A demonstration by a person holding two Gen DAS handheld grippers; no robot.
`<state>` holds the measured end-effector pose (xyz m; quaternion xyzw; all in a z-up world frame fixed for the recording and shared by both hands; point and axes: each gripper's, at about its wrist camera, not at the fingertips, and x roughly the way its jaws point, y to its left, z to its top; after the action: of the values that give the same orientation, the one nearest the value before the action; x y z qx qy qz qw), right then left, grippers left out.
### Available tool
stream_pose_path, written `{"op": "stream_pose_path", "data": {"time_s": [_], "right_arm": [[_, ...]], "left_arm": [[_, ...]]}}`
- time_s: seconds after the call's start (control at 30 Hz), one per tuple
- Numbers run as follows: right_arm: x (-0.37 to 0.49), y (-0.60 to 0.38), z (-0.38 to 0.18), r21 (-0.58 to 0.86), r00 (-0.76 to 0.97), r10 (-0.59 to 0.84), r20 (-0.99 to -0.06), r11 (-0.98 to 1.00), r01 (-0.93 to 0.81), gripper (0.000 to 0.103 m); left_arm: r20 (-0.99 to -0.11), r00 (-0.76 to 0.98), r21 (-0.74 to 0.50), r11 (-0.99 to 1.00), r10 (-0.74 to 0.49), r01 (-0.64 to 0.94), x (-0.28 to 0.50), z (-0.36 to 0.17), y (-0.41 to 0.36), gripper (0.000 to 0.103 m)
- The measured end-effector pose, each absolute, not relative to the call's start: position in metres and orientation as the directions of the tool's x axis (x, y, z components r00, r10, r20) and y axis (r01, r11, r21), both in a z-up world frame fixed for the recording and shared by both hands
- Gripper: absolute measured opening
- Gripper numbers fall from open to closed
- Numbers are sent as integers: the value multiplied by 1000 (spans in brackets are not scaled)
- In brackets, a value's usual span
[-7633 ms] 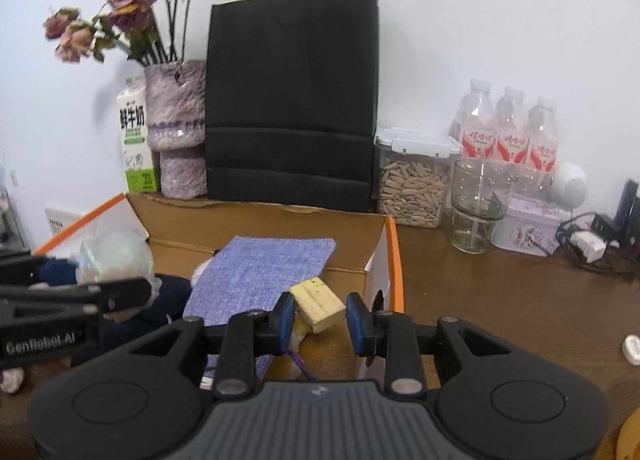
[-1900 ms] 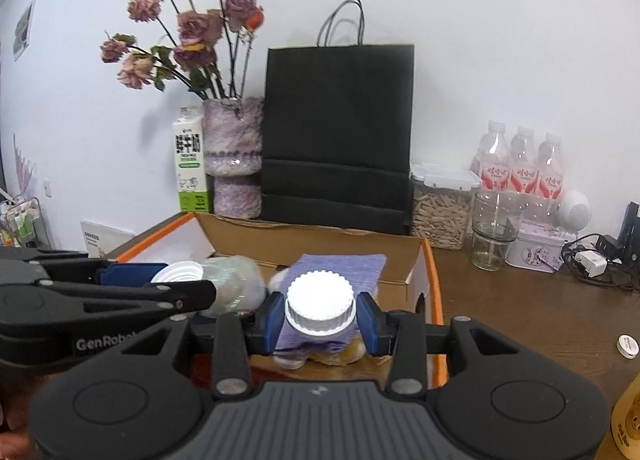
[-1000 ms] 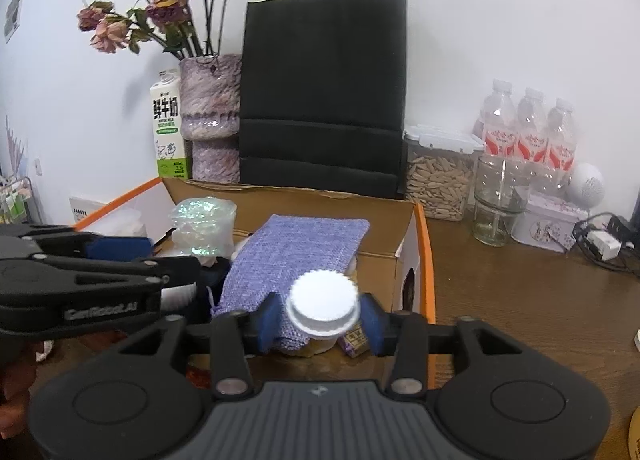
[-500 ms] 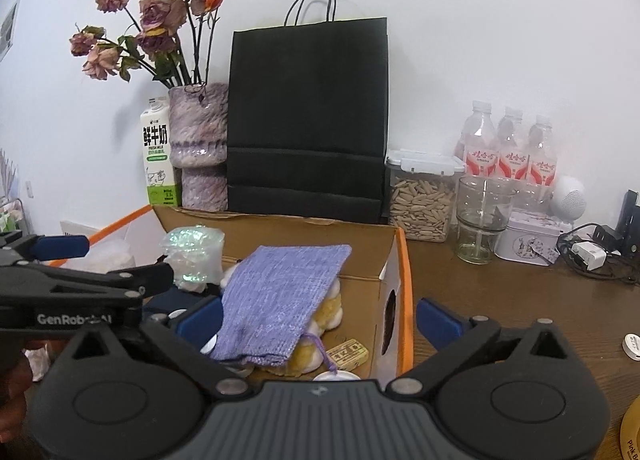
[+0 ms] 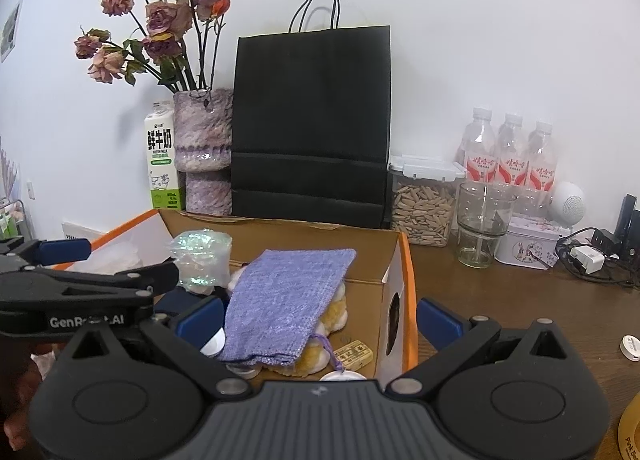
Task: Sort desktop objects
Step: 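Withdraw both tools from the box back over the table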
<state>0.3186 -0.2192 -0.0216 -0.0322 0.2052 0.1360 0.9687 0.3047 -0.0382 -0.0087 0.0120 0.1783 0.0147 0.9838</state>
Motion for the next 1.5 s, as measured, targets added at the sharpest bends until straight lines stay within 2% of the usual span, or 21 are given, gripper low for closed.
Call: {"op": "stream_pose_path", "data": {"time_s": [0.57, 1.5], "right_arm": [[280, -235, -33, -37, 877, 221, -427, 965, -261, 103], [231, -266, -60, -46, 807, 213, -550, 958, -284, 103]], "left_arm": [[-360, 933, 48, 999, 26, -9, 262, -17, -23, 103], [-513, 857, 56, 994, -55, 97, 216, -43, 0, 103]]}}
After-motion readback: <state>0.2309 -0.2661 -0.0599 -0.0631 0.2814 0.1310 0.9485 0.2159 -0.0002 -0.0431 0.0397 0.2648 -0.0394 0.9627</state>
